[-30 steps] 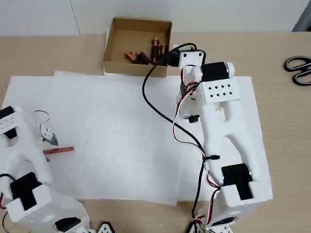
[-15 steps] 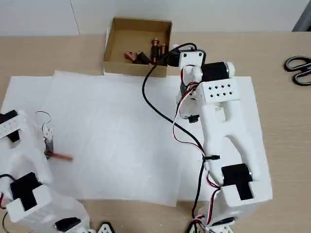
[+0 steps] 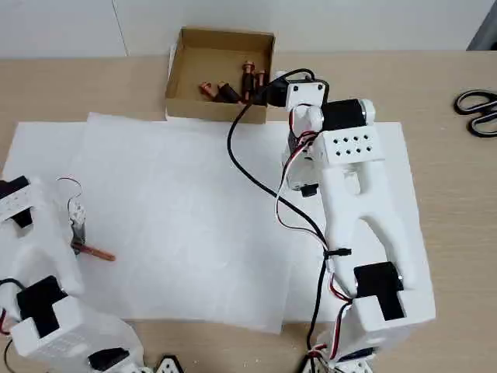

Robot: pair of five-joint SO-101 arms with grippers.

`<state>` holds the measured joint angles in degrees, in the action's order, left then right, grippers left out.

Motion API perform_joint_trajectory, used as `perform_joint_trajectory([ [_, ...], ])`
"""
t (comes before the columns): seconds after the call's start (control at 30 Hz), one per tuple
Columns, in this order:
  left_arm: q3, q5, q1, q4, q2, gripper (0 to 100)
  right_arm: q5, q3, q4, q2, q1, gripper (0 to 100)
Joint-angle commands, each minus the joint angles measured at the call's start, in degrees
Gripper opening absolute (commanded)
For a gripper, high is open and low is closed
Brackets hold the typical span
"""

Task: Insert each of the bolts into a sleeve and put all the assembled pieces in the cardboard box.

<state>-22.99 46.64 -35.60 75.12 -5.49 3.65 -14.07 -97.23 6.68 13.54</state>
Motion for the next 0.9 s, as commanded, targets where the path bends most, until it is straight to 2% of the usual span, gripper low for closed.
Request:
perform_joint_trajectory([
  [0.0, 5.5, -2.1, 1.1, 5.1, 5.3, 1, 0.4, -0.2, -0.1, -3.3, -0.3, 0.3],
  [0.1, 10.2, -4.0, 2.5, 9.8, 8.0, 1, 0.4, -0.2, -0.1, -3.3, -0.3, 0.3],
  [0.33, 16.0, -15.3, 9.1, 15.4, 10.8, 1, 0.4, -0.2, -0.1, -3.4, -0.3, 0.3],
  [0.57, 15.7, -39.9, 16.5, 8.1, 10.7, 1, 0.4, -0.2, -0.2, -3.7, -0.5, 0.3],
  [0.7, 15.6, -45.0, 18.4, 3.5, 8.4, 1, 0.6, -0.2, -0.3, -3.8, -0.6, 0.3],
  [0.87, 16.1, -47.0, 18.4, -0.4, -3.3, 1, 0.7, -0.2, -0.4, -3.8, -0.7, 0.3],
])
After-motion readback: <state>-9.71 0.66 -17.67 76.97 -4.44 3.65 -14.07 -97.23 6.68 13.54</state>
